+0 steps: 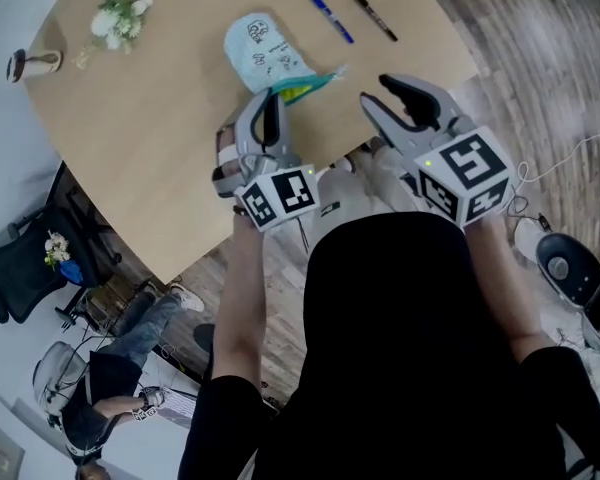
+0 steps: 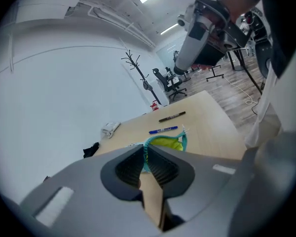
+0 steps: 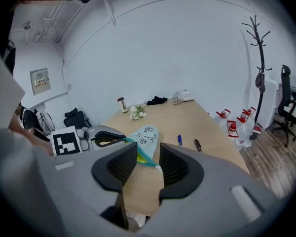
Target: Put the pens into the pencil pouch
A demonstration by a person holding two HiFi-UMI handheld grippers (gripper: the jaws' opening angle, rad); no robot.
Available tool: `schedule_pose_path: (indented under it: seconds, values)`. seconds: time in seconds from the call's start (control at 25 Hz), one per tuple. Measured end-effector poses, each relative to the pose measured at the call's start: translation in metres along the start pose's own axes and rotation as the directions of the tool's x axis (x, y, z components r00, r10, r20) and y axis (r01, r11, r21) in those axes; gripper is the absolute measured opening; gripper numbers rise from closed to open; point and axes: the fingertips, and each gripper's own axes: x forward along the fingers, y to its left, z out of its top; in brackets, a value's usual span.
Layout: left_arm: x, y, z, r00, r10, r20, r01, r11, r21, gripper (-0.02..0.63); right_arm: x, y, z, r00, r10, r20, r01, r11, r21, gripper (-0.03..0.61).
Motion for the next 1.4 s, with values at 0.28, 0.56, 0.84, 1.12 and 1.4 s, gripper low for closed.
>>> schedule_pose_path:
  seconds: [0.28, 0.56, 0.84, 1.12, 1.4]
  values:
    - [0.011, 0.024, 0.022, 1.000, 0.008, 0.003, -0.008, 0.999, -0.053, 0.023, 0.005, -0.014, 0.008, 1.000, 0.002, 0.019, -0.003, 1.000, 0.025, 0.124]
    - [0.023, 0.045, 0.039, 0.999, 0.004, -0.041, -0.009, 0.993, -0.117, 0.023, 0.015, -0.036, 0.022, 0.999, 0.023, 0.030, -0.024, 0.999, 0.038, 0.124]
    - [0.039, 0.062, 0.046, 0.995, -0.011, -0.102, -0.005, 0.987, -0.163, 0.023, 0.035, -0.063, 0.030, 0.997, 0.059, 0.039, -0.061, 0.997, 0.048, 0.124]
    - [0.054, 0.077, 0.054, 0.988, -0.019, -0.154, -0.016, 0.976, -0.219, 0.023, 0.054, -0.088, 0.028, 0.996, 0.094, 0.005, -0.094, 0.995, 0.038, 0.124]
    - [0.066, 0.088, 0.059, 0.977, 0.009, -0.214, -0.071, 0.957, -0.282, 0.023, 0.071, -0.117, 0.016, 0.991, 0.118, -0.055, -0.117, 0.993, 0.028, 0.124]
